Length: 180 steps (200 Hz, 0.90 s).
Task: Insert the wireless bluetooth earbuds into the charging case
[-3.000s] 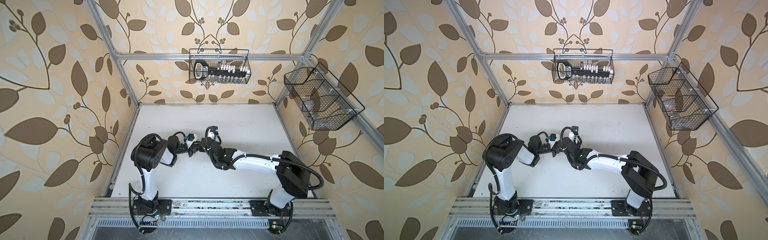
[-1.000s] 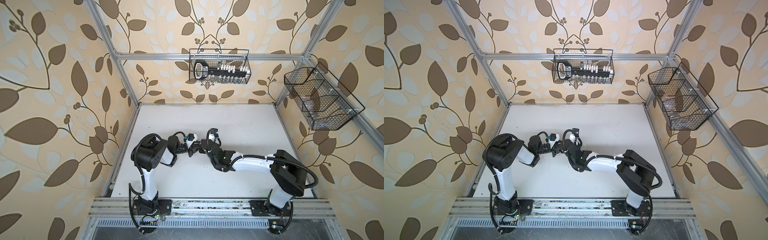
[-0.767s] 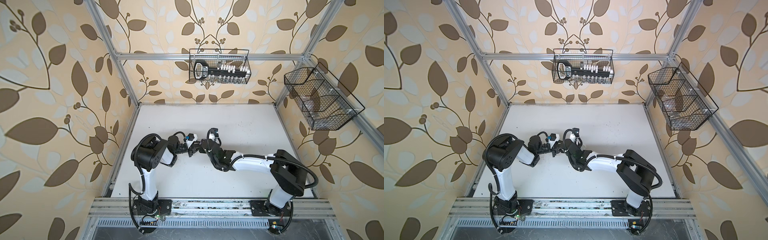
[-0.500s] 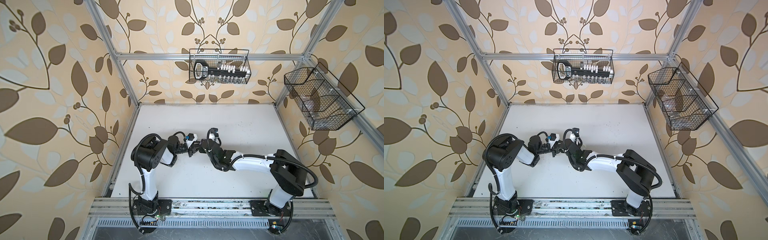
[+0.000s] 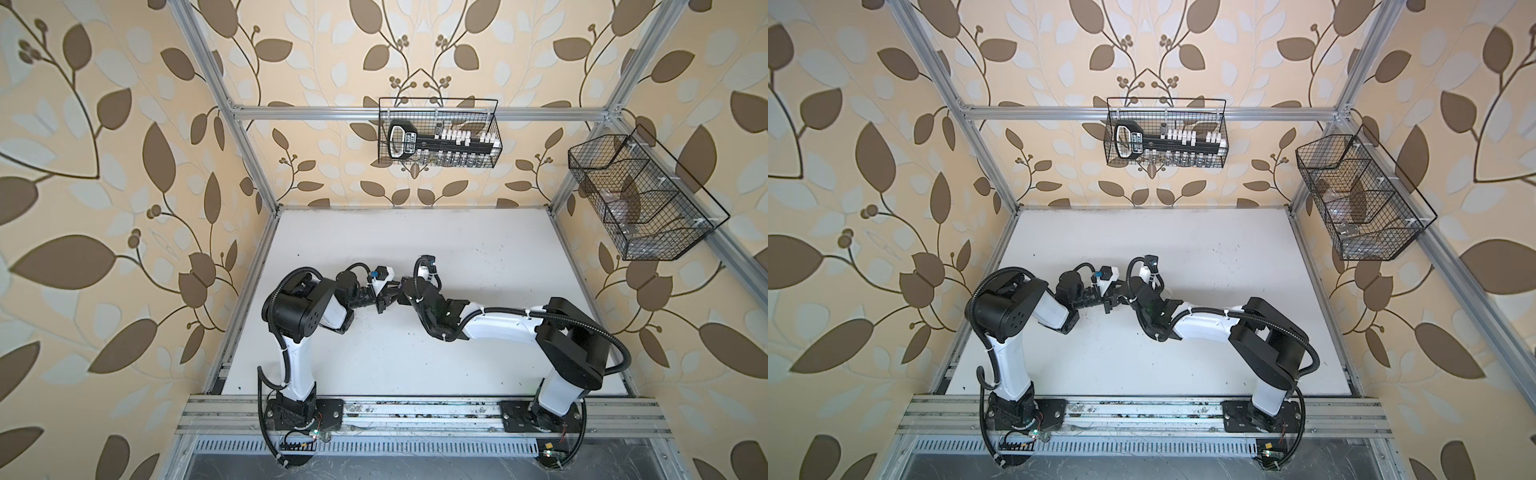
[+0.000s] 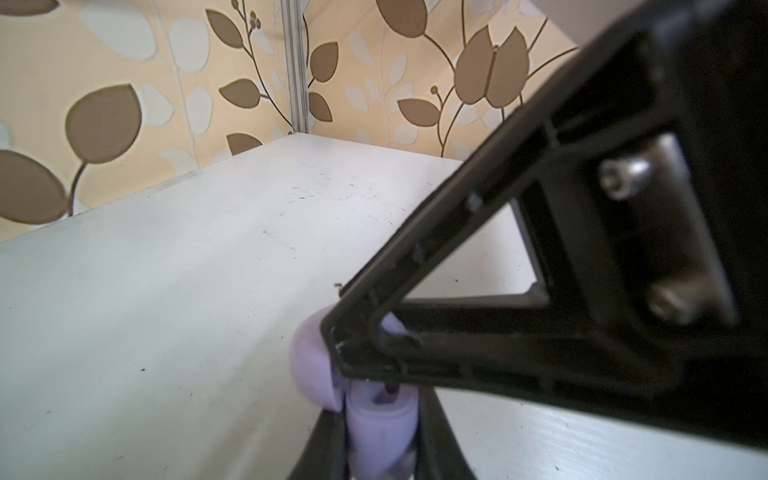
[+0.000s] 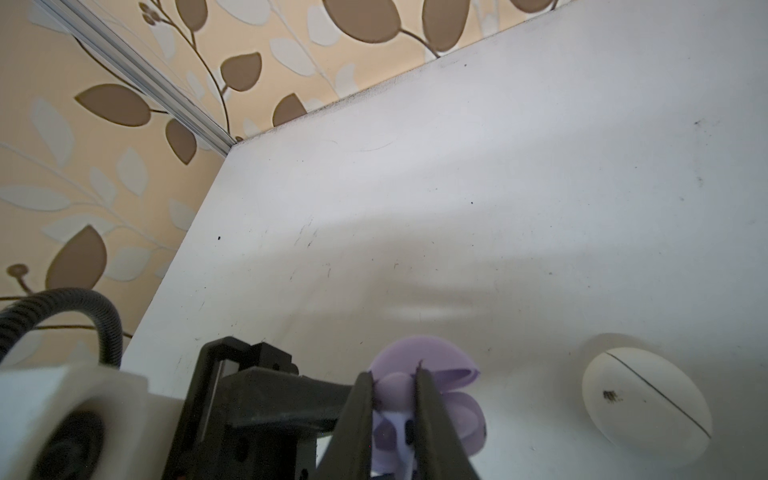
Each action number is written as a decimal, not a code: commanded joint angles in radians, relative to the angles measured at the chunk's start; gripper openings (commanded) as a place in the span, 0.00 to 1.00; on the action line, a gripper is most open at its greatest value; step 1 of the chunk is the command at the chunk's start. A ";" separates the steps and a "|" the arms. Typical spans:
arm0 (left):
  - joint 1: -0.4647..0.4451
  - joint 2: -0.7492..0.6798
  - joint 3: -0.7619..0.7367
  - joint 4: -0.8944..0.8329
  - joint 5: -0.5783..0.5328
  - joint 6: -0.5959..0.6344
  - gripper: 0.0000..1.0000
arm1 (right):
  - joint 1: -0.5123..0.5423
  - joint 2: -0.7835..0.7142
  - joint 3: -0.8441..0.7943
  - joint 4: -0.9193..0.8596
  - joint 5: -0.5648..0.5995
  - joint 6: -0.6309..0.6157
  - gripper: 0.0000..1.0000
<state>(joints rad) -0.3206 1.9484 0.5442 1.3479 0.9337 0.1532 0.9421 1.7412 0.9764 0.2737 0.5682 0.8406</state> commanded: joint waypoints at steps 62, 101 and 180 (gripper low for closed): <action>0.000 -0.014 0.010 0.076 0.044 0.005 0.14 | 0.006 0.011 -0.012 0.050 0.052 0.018 0.17; 0.000 -0.013 0.012 0.075 0.033 -0.004 0.14 | 0.015 -0.029 -0.041 0.062 0.068 0.018 0.17; 0.000 -0.013 0.016 0.075 0.022 -0.011 0.15 | 0.018 -0.036 -0.075 0.127 0.080 0.023 0.17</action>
<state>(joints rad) -0.3199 1.9484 0.5446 1.3582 0.9356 0.1520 0.9543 1.7344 0.9249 0.3557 0.6216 0.8532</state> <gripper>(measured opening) 0.222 0.175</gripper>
